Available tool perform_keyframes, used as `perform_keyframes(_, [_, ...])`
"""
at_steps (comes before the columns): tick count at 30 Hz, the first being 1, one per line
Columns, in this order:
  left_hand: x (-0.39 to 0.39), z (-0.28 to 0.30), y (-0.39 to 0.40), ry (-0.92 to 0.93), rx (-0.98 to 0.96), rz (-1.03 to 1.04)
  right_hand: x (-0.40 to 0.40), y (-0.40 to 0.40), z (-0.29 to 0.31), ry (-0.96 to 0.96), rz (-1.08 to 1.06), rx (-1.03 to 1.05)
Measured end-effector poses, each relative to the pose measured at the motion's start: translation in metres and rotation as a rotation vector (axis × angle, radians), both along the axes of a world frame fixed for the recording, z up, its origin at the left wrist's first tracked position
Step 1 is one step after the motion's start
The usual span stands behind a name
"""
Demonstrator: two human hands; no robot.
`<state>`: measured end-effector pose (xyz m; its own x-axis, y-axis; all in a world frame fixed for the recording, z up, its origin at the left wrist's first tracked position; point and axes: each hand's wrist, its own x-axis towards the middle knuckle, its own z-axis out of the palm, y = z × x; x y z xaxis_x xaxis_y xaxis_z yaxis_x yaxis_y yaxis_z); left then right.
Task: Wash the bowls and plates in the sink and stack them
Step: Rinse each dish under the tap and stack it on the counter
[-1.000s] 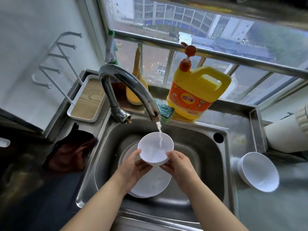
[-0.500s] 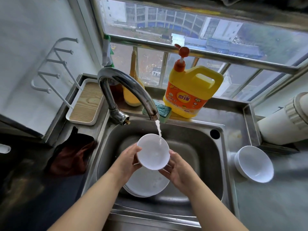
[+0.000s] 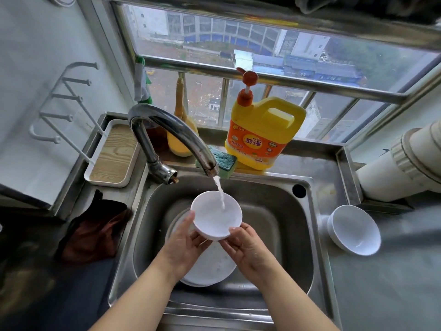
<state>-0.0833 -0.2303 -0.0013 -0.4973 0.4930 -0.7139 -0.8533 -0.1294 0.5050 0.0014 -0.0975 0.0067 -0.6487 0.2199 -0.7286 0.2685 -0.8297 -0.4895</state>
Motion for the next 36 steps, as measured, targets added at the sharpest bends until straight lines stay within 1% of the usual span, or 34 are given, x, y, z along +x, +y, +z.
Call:
perform_keyframes(3, [0.006,-0.007,0.005,0.073,0.067,0.028,-0.006,-0.009,-0.001,0.023,-0.079,-0.025])
perform_keyframes(6, [0.004,-0.012,0.011,0.125,0.053,0.065,-0.010,-0.014,0.000,0.020,-0.142,-0.043])
perform_keyframes(8, [-0.001,-0.011,0.013,0.145,0.004,0.079,-0.011,-0.015,0.000,0.000,-0.114,-0.012])
perform_keyframes(10, [-0.009,-0.007,0.013,0.172,-0.053,0.024,-0.011,-0.010,0.001,-0.039,-0.023,0.044])
perform_keyframes(13, [-0.021,0.001,0.010,0.130,-0.103,-0.048,-0.011,0.003,0.002,-0.075,0.033,0.057])
perform_keyframes(17, [-0.026,0.004,0.007,0.092,-0.057,-0.110,-0.011,0.015,0.005,-0.023,0.029,0.005])
perform_keyframes(20, [-0.020,0.003,0.006,0.039,0.003,-0.062,-0.012,0.013,0.005,0.028,0.054,0.025])
perform_keyframes(24, [-0.008,0.001,0.005,-0.038,0.064,0.015,-0.011,0.003,0.001,0.039,0.037,0.081])
perform_keyframes(28, [-0.008,0.001,0.007,0.017,0.048,0.028,-0.006,-0.003,-0.003,0.043,-0.039,0.048])
perform_keyframes(30, [-0.013,0.001,0.008,0.075,0.007,-0.001,-0.005,-0.002,-0.002,0.037,-0.022,0.064])
perform_keyframes(31, [-0.016,0.001,0.009,0.105,-0.024,-0.015,-0.005,-0.001,-0.003,0.027,0.020,0.108])
perform_keyframes(32, [-0.019,0.001,0.009,0.129,-0.056,-0.028,-0.003,0.001,-0.002,0.006,0.084,0.195])
perform_keyframes(34, [-0.026,-0.001,0.010,0.151,-0.123,-0.055,0.000,0.005,0.002,-0.043,0.243,0.488])
perform_keyframes(36, [-0.031,0.000,0.012,0.119,-0.186,-0.074,0.004,0.010,0.003,-0.022,0.368,0.786])
